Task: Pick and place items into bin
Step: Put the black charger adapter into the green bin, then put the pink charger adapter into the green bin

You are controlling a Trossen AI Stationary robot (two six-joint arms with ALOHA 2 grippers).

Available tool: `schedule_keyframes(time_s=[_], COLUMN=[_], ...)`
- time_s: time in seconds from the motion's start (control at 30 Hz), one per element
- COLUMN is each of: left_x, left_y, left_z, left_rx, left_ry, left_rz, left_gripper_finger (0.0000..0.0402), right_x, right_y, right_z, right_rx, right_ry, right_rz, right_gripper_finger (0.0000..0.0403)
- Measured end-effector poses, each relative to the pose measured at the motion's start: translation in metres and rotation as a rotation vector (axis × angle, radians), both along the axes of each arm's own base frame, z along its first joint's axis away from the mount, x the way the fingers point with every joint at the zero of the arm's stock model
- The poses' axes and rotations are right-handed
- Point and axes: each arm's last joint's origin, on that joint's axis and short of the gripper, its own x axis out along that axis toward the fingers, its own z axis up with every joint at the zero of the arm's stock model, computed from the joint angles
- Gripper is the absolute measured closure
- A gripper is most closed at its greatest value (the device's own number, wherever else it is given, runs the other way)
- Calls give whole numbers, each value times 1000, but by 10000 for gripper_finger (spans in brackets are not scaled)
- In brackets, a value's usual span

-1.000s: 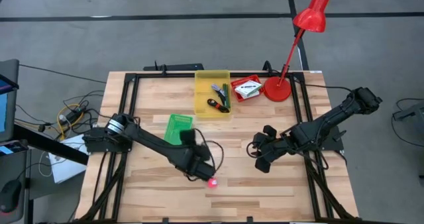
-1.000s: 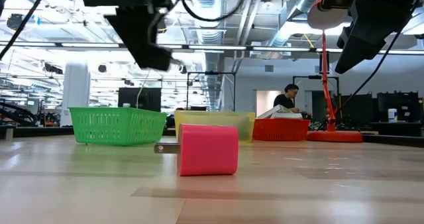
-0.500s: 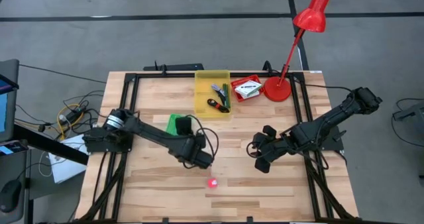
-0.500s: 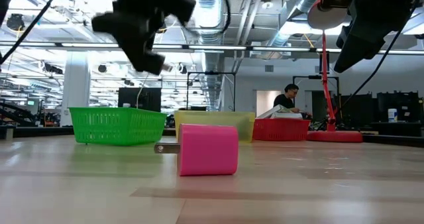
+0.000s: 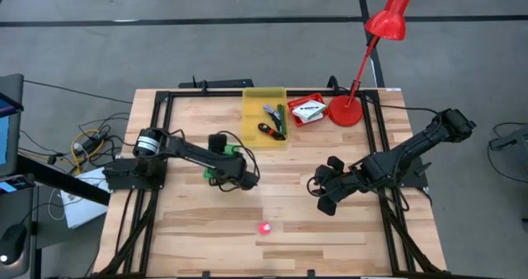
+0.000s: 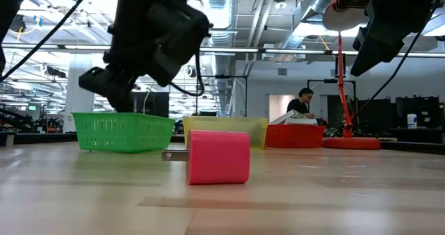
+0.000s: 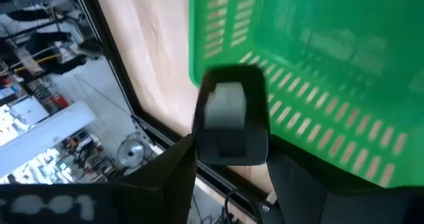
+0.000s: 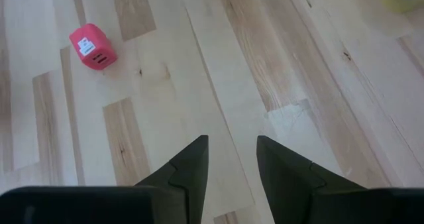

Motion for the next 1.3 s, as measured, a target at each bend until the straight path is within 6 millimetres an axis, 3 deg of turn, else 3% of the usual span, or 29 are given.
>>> schedule_keyframes(time_s=[0.43, 0.77, 0.9, 1.07, 1.2, 1.3], left_x=[-7, 8, 27, 55, 70, 73], left_y=[-11, -62, -91, -122, -133, -133], left_z=[-6, 17, 34, 57, 66, 66], left_rx=[16, -48, -203, -538, -746, -769], left_ry=[16, -138, -340, -639, -798, -827], left_rz=[-23, -210, -265, -236, -177, -122], left_gripper_finger=[240, 240, 240, 240, 239, 239], right_x=[0, 0, 0, 0, 0, 0], right_y=[0, 0, 0, 0, 0, 0], right_z=[0, 0, 0, 0, 0, 0], right_rx=[-1, -1, -1, 0, 2, 5], right_ry=[0, 0, 0, 0, 0, -1], right_rz=[1, 0, 0, 0, -3, -7], right_gripper_finger=[280, 280, 280, 280, 280, 280])
